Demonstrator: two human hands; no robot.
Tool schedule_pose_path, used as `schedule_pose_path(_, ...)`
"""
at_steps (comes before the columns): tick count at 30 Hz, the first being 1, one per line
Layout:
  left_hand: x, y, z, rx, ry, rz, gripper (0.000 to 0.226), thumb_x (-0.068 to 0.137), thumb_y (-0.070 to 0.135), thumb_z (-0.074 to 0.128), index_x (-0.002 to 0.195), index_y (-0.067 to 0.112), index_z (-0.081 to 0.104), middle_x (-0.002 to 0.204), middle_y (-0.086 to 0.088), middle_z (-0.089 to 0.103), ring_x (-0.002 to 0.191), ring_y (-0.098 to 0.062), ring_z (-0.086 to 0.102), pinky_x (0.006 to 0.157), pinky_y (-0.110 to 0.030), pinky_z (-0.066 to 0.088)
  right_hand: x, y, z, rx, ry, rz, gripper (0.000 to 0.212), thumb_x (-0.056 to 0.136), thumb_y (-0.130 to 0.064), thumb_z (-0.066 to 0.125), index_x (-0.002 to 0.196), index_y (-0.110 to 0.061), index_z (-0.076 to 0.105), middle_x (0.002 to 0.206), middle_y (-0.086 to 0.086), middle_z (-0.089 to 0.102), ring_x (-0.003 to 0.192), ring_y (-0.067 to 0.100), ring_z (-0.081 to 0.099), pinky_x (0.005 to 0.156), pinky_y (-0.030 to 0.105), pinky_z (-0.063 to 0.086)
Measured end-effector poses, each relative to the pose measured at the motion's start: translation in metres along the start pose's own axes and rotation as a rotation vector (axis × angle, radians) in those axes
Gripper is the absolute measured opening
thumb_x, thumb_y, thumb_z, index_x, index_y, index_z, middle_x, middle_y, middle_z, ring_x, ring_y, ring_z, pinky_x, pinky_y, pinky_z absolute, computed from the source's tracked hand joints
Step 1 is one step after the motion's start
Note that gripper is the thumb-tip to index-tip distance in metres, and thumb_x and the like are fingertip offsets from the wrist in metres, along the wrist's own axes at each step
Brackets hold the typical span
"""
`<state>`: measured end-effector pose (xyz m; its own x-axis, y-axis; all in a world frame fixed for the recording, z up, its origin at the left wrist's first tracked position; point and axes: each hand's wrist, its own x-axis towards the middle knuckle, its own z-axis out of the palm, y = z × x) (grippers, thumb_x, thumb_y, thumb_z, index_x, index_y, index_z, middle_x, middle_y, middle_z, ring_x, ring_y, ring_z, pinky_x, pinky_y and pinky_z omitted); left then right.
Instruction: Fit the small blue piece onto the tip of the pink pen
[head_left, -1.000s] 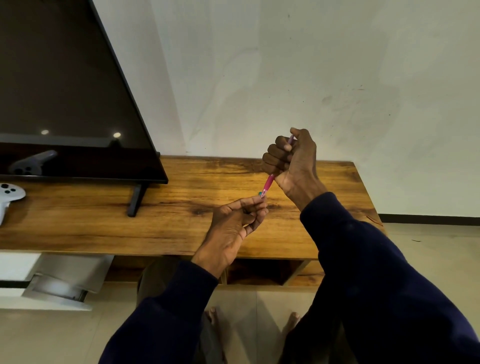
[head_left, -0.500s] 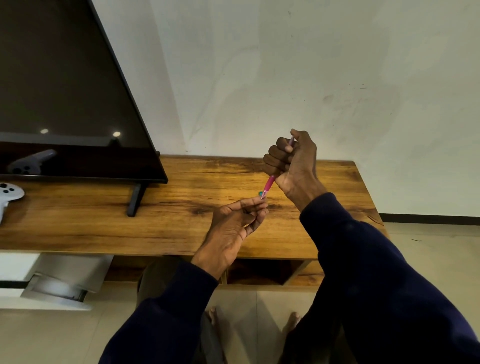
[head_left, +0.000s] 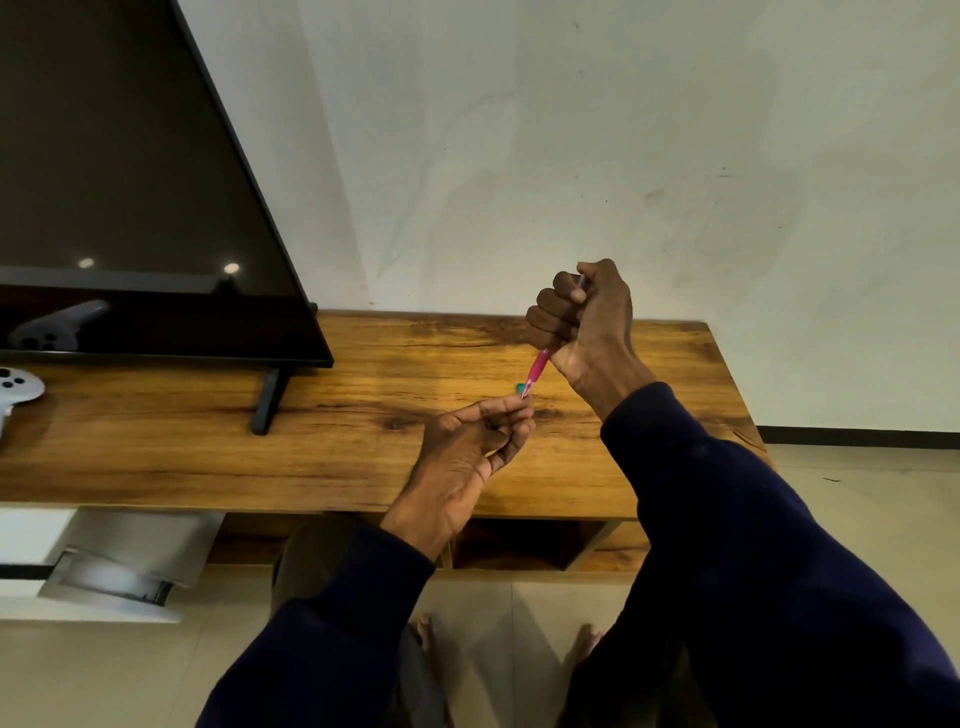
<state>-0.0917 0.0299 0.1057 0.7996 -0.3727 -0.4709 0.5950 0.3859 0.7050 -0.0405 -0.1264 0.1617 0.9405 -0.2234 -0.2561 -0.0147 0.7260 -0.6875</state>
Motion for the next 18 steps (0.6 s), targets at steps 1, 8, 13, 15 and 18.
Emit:
schedule_pose_path(1,-0.0003,0.0001,0.0001,0.002,0.004,0.000,0.036,0.092,-0.021,0.049,0.103,-0.003,0.078,0.108,-0.022,0.078,0.082,-0.018,0.077,0.080,-0.025,0.064,-0.0001,-0.0006,-0.0003,0.002,-0.001,-0.005,0.049,0.097,-0.030,0.036,0.049,-0.022,0.032,0.045,-0.008,0.018,0.040,0.009,0.013,0.041,0.019,0.015)
schedule_pose_path(8,-0.0023,0.0019,0.0018,0.011,0.021,-0.001,0.034,0.093,-0.020,0.049,0.104,-0.004,0.077,0.104,-0.020,0.079,0.082,-0.017,0.077,0.080,-0.025,0.064,-0.0004,-0.0031,-0.0023,-0.019,0.004,-0.017,0.047,0.097,-0.028,0.034,0.050,-0.022,0.031,0.046,-0.008,0.018,0.040,0.010,0.013,0.042,0.019,0.014)
schedule_pose_path(13,-0.0013,0.0002,0.0017,0.005,0.013,-0.005,0.034,0.093,-0.020,0.050,0.104,-0.004,0.077,0.107,-0.022,0.079,0.084,-0.018,0.076,0.082,-0.025,0.063,-0.0023,-0.0031,-0.0013,-0.023,-0.003,-0.022,0.049,0.098,-0.034,0.037,0.051,-0.022,0.033,0.046,-0.008,0.018,0.041,0.009,0.014,0.043,0.021,0.012)
schedule_pose_path(15,-0.0005,0.0003,0.0008,0.002,0.008,-0.005,0.034,0.093,-0.020,0.050,0.105,-0.004,0.077,0.108,-0.022,0.078,0.085,-0.018,0.076,0.083,-0.025,0.063,-0.0038,-0.0032,-0.0012,-0.038,-0.018,-0.027,0.052,0.100,-0.041,0.039,0.053,-0.020,0.033,0.046,-0.008,0.019,0.042,0.010,0.014,0.045,0.022,0.012)
schedule_pose_path(18,-0.0003,0.0003,0.0000,0.003,0.011,-0.008,0.035,0.094,-0.020,0.049,0.107,-0.004,0.077,0.107,-0.021,0.079,0.086,-0.018,0.076,0.083,-0.025,0.063,-0.0052,-0.0033,0.0004,-0.056,-0.042,-0.026,0.054,0.101,-0.045,0.040,0.054,-0.019,0.033,0.045,-0.008,0.020,0.043,0.010,0.013,0.045,0.023,0.012)
